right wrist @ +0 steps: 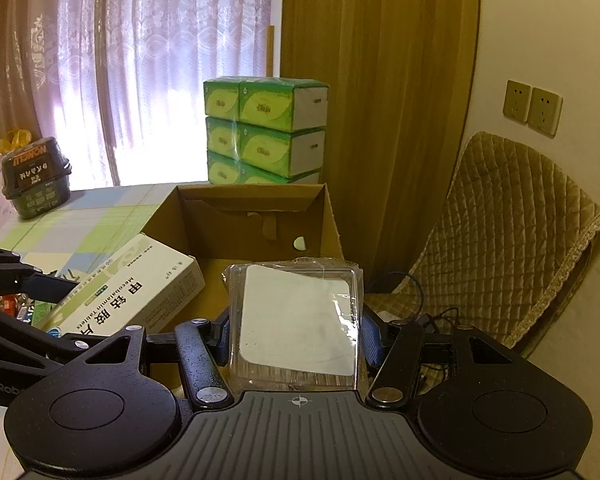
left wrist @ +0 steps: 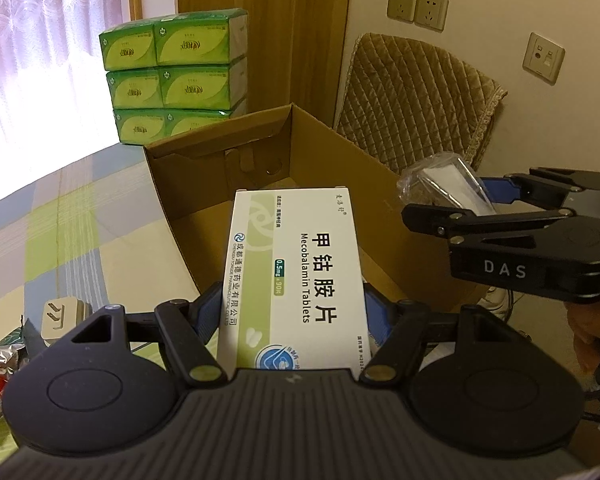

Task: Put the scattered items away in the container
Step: 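Carry the tablets box and clear packet over the cardboard box with both tools, then lower the tablets box and packet into the cardboard box and open both tools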

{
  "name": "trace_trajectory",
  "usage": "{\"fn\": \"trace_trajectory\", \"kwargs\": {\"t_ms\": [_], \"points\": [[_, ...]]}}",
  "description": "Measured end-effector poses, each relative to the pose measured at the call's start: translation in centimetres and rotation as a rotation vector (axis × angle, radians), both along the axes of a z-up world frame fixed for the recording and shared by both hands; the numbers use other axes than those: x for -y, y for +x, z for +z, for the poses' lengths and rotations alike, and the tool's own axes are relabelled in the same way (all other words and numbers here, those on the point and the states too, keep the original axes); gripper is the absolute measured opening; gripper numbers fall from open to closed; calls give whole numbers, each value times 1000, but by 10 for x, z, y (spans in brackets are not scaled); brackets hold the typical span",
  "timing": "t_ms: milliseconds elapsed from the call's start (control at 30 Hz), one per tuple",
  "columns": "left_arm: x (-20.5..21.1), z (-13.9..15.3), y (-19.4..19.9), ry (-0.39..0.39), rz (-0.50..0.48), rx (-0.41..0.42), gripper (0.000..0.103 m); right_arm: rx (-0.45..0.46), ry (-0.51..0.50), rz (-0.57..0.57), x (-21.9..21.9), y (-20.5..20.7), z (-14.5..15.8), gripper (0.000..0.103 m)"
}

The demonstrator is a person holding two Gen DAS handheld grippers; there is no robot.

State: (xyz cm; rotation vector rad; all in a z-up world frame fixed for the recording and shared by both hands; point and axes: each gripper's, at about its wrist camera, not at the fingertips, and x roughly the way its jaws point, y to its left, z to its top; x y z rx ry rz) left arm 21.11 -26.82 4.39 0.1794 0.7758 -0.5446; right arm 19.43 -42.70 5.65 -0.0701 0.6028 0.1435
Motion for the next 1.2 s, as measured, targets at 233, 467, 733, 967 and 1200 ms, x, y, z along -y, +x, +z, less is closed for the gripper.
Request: {"fn": "trace_trajectory", "kwargs": {"t_ms": [233, 467, 733, 967, 1200], "points": [[0, -7, 3, -5, 25, 5, 68, -1, -2, -2, 2, 1, -2, 61], [-9, -11, 2, 11, 29, 5, 68, -5, -4, 1, 0, 2, -4, 61], [-25, -7, -2, 13, 51, 21, 68, -3, -2, 22, -9, 3, -3, 61], [-35, -6, -3, 13, 67, 25, 68, -3, -1, 44, -18, 7, -2, 61], [-40, -6, -6, 9, 68, 21, 68, -4, -1, 56, -25, 10, -1, 61]]}}
